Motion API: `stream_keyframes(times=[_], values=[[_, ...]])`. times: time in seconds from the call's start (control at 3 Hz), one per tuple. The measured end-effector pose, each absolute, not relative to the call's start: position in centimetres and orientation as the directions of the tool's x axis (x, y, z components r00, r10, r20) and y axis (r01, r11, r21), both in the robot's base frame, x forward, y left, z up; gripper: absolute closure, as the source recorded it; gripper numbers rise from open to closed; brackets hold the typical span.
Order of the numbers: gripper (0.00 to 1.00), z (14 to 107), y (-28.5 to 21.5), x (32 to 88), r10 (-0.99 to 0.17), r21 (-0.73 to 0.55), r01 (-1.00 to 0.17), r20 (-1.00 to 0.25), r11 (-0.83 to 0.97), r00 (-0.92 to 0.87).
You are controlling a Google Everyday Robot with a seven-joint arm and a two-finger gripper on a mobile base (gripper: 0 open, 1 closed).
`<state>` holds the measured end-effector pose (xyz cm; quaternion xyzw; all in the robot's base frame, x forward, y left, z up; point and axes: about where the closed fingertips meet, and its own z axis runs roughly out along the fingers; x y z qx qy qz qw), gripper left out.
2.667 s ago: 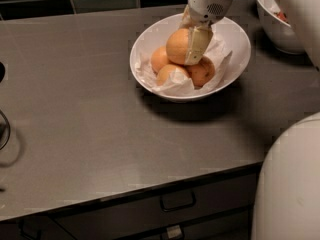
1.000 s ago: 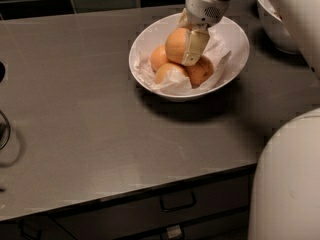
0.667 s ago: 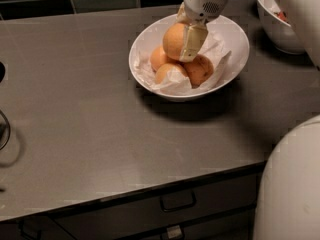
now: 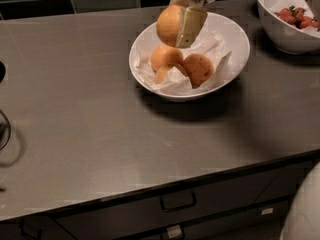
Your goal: Pick orange from white bowl
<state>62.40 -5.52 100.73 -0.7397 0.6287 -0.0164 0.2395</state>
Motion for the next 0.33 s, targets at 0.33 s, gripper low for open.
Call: stream_keyframes(times=[0.33], values=[[1.0,100.92,-5.52,62.35,-0.938,-0.379,-0.921,-0.277,-0.094,0.21]])
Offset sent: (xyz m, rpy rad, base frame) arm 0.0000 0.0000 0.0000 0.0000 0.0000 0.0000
